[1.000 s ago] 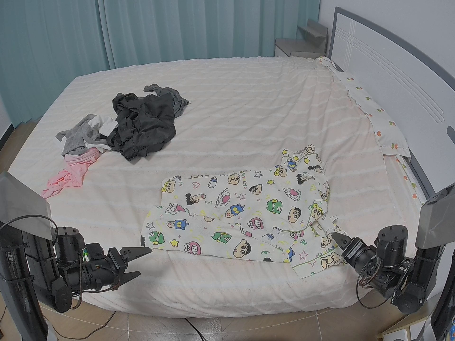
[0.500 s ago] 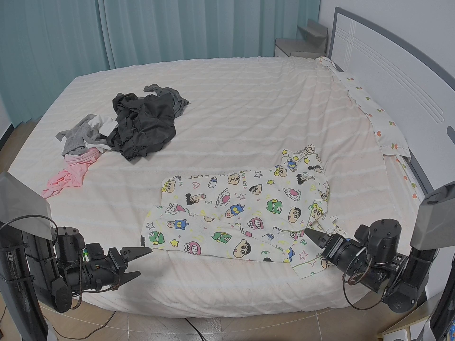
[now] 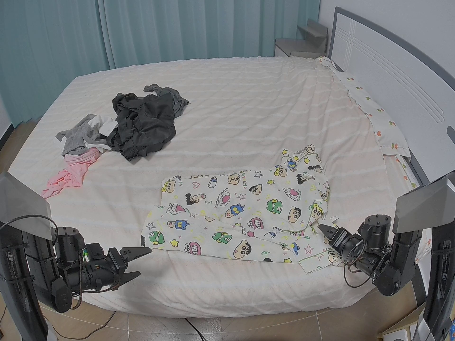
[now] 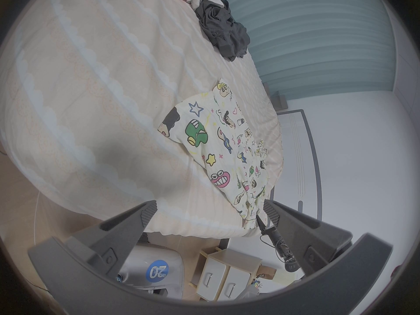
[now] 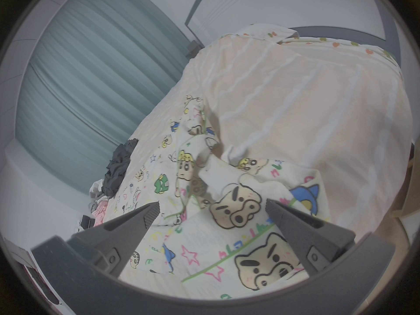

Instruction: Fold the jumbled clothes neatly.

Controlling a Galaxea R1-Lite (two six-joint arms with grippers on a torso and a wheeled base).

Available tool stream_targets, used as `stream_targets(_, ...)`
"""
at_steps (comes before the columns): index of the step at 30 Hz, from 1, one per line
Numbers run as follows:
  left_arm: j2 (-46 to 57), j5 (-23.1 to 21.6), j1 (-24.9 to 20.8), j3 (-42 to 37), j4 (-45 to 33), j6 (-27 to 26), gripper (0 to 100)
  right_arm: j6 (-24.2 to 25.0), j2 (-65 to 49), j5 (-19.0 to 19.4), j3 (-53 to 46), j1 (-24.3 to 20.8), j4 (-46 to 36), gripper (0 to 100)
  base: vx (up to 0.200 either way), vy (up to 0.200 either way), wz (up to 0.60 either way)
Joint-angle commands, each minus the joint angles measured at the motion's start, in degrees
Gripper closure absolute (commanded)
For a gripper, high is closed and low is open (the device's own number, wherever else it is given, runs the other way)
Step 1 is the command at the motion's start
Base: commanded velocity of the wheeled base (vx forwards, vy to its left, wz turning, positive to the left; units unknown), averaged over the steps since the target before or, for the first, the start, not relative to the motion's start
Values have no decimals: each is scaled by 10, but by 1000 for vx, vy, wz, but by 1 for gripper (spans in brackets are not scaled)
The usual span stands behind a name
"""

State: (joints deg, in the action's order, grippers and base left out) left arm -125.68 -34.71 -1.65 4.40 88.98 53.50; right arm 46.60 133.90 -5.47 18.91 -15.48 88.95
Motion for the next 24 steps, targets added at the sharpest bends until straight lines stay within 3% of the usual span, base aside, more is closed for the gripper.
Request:
stream_targets(1,-1,0,-1,0,10,0,0,18,-17,-1,-12,3,6,0,0,0,0)
stream_targets(4,-2,-2,-6,1,10,-16,0,34,-62,-2,-19,3,6,0,0,0,0)
stream_targets(6,-4,12,-13,-8,10,-77,0,38,-111,-5,-21,7,6,0,0,0,0)
stream_targets(8,-9,46,-27,-16,10,-105,0,38,-155,-5,-37,13,6,0,0,0,0)
stream_targets(13,-19,99,-68,-15,10,-107,0,35,-225,-6,-91,15,6,0,0,0,0)
stream_targets(18,-16,103,-87,-15,10,-108,0,33,-247,-7,-113,14,6,0,200,0,0)
stream_targets(24,-12,137,-108,-2,10,-109,0,33,-254,-8,-150,11,6,0,200,0,0)
